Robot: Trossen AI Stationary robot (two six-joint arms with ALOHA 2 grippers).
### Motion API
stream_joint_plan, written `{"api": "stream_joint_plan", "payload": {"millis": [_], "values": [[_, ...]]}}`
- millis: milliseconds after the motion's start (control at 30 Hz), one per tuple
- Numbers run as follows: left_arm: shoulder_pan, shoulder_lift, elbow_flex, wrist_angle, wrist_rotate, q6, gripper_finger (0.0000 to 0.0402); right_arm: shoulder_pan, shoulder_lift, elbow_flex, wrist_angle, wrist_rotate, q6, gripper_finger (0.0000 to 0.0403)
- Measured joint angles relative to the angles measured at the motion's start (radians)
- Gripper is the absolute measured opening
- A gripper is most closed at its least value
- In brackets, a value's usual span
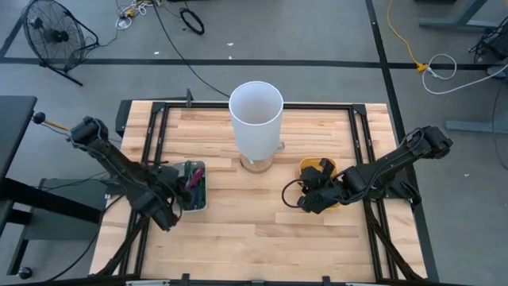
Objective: Pick & Place USB Port
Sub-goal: Put the green patterned USB charger into the gray bin
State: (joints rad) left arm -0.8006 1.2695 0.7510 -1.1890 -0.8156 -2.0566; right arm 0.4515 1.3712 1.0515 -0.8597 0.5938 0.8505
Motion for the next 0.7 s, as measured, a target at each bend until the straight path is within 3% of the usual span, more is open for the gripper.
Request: {"api": "stream_joint_plan", "payload": {"millis": [400, 700], "values": [[0.085, -0.003, -0.089, 0.245, 0.031, 0.223, 0.0026, 0.0, 0.0, 0.0, 0.0, 0.0, 0.0, 0.0091], [0.097, -0.003, -0.089, 0.238, 0.018, 0.254, 0.0098, 0.0, 0.0, 0.0, 0.0, 0.001, -0.003, 0.0091]]}}
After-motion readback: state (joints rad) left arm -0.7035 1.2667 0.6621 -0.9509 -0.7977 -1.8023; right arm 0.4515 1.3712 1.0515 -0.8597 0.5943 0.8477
